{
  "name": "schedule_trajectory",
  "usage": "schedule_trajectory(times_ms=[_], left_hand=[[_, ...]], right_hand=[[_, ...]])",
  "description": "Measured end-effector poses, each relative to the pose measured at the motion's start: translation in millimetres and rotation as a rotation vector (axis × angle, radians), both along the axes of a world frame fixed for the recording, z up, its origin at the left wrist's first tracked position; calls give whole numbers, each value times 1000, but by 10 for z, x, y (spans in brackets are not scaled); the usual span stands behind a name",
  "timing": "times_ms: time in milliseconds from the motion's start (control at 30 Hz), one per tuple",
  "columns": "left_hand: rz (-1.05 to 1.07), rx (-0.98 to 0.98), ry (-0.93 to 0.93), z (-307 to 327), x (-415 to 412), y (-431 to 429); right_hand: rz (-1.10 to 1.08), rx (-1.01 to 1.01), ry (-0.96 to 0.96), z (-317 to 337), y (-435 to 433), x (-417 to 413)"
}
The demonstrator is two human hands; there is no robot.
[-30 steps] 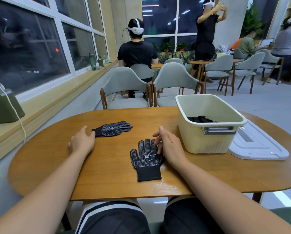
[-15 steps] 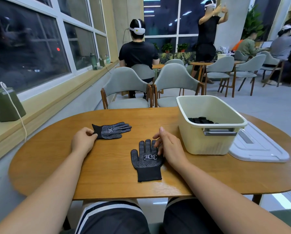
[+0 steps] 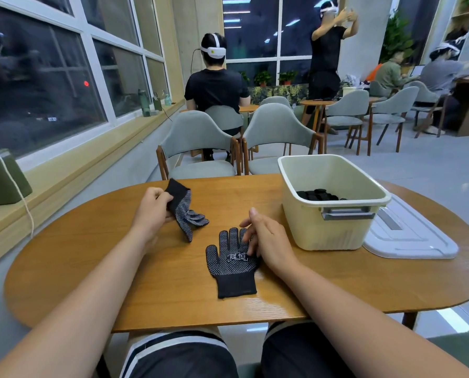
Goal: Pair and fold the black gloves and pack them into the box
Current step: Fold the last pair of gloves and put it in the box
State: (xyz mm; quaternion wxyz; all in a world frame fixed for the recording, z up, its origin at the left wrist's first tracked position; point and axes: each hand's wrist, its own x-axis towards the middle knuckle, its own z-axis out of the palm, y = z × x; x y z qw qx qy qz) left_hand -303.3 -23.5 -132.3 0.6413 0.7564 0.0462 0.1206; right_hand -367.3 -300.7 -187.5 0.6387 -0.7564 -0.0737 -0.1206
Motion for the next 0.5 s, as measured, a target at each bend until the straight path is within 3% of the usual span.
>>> schedule_trajectory(times_ms=[100,300,500], left_hand=[[-116,60,-28,229,-109,-267],[-277,170,-52,413,-286,-658],[-442,286,-161,531,-626,-926]], right_hand=[[83,81,38,27,-16,3],[391,565,379,209,-83,-20],[695,687,564,227,-97,-43]])
